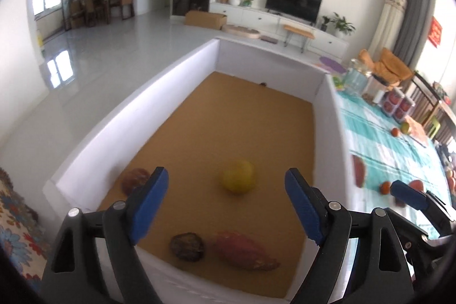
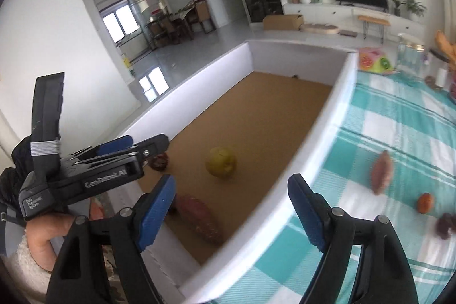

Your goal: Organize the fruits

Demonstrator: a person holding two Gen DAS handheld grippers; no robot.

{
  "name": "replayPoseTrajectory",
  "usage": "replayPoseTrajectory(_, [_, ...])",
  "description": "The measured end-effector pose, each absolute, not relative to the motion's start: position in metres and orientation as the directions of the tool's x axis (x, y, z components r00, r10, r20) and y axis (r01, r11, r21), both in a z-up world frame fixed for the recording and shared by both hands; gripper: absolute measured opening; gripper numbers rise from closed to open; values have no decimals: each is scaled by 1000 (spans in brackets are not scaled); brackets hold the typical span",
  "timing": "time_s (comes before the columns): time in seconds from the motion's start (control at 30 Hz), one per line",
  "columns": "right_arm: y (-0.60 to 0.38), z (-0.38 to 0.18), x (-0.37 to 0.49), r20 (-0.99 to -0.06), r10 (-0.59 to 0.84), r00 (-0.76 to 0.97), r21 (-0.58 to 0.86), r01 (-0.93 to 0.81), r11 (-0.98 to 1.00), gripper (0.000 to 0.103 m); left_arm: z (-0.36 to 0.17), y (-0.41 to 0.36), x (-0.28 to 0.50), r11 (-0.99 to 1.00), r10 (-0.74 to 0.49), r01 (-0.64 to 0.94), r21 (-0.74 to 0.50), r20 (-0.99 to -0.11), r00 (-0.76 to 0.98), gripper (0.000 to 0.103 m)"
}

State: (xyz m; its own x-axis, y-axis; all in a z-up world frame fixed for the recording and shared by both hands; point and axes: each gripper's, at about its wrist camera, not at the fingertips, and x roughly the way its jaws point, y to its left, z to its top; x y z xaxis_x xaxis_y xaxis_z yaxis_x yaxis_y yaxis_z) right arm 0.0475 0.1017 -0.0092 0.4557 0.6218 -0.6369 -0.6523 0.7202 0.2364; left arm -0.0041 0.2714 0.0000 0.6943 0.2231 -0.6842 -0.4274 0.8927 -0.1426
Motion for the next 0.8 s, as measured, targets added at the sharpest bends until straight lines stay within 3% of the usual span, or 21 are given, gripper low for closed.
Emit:
replayPoseTrajectory(0.17, [-36,-24,45,-584,366,724,133,-359,924,96,9,173,17,969,-22,-143,-200,-652,758,92])
replayPoseTrajectory(0.33, [-167,-65,86,-665,6,747,79,62,995,99,-38,76,54,960,-254,82,-267,-716,650,93])
replayPoseTrajectory(0.53, [-279,-105,124,-805,-149,575,73,344,936,99,-104,24,99,984,-177,131,-124,-798,576,93])
replayPoseTrajectory(0.8, [-301,-118,143,-799,-228,556,-11,366,931,101,-121,24,110,992,-115,113,-57,-784,610,93])
